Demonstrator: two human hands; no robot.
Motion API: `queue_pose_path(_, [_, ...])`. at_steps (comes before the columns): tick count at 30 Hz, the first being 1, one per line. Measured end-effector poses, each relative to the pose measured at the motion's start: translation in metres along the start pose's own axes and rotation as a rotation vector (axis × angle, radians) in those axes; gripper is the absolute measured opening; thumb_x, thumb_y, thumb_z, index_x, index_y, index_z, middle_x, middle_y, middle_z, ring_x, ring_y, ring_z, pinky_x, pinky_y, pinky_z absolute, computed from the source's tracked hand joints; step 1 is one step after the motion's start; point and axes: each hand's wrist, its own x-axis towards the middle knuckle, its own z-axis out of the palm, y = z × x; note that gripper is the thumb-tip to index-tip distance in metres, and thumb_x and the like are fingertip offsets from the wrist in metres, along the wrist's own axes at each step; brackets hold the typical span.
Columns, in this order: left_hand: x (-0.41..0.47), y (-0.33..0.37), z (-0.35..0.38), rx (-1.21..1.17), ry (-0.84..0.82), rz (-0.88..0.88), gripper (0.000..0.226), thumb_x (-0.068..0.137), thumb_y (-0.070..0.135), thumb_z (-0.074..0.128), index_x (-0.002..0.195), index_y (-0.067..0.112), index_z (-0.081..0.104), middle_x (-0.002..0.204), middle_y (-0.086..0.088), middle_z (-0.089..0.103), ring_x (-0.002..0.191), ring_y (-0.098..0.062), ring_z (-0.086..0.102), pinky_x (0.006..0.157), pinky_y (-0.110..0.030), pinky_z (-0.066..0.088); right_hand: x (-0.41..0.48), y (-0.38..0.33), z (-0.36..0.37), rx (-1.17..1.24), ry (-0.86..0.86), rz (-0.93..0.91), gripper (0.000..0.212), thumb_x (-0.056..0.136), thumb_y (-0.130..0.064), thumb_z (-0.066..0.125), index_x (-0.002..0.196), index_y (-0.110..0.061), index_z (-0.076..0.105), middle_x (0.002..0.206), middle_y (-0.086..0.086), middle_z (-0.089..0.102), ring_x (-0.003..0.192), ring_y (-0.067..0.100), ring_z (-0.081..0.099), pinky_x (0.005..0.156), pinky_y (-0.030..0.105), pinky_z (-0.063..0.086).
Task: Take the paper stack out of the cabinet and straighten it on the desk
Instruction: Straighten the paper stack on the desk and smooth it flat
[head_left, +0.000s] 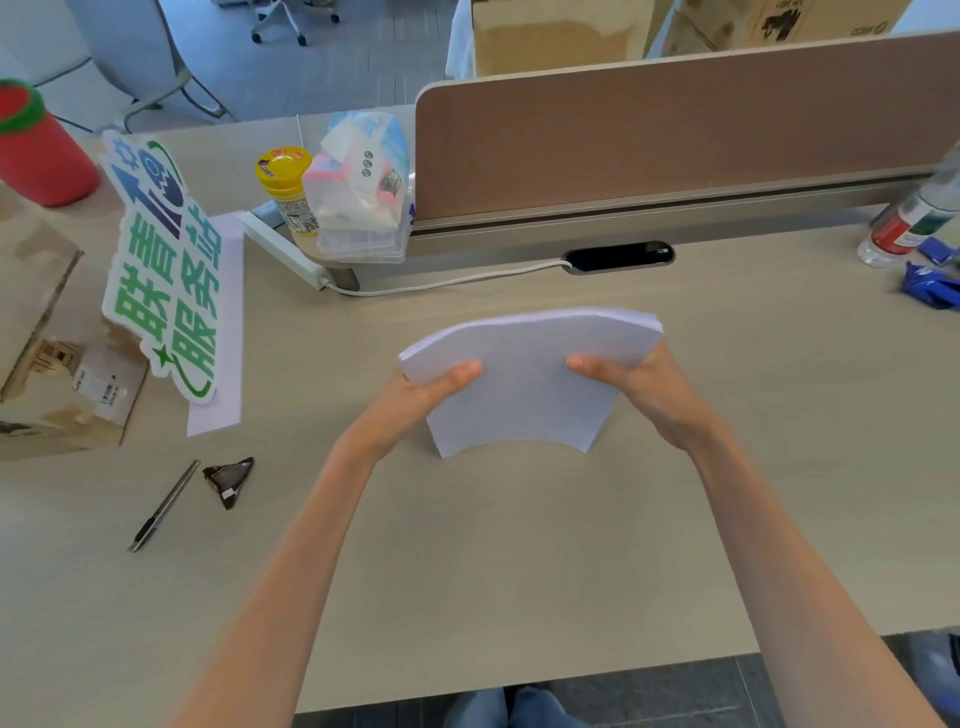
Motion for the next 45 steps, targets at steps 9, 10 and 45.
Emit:
queue_pose_path(9, [0.009, -0.016, 0.016, -0.148, 0.118, 0.033, 0.043, 0.073, 0.024, 0.074, 0.114, 0.02, 0.063, 0.104, 0.006, 0.072, 0.09, -0.001, 0.069, 0.073, -0.014, 0.053, -0.008, 0.014, 0.023, 0.145, 0.199, 0.022, 0.025, 0.075, -0.008, 0.078, 0.091, -0.025, 0.072, 0.097, 0.0, 0.075, 0.089, 0.014, 0.071, 0.082, 0.033, 0.057])
queue_pose_path(10, [0.009, -0.019, 0.015, -0.151, 0.123, 0.029, 0.04, 0.072, 0.023, 0.074, 0.111, 0.022, 0.064, 0.101, 0.009, 0.073, 0.089, 0.0, 0.069, 0.072, -0.014, 0.053, -0.009, 0.016, 0.023, 0.148, 0.206, 0.034, 0.024, 0.075, -0.008, 0.078, 0.091, -0.025, 0.072, 0.097, 0.0, 0.075, 0.089, 0.014, 0.071, 0.081, 0.033, 0.057])
queue_pose_path(45, [0.021, -0.017, -0.015, -0.038, -0.145, -0.11, 0.036, 0.073, 0.028, 0.074, 0.108, 0.03, 0.065, 0.103, 0.015, 0.074, 0.097, -0.002, 0.069, 0.087, -0.023, 0.051, 0.018, 0.01, -0.007, -0.063, -0.133, 0.11, 0.031, 0.083, -0.014, 0.071, 0.108, -0.03, 0.063, 0.096, -0.02, 0.074, 0.09, -0.005, 0.068, 0.073, 0.012, 0.053])
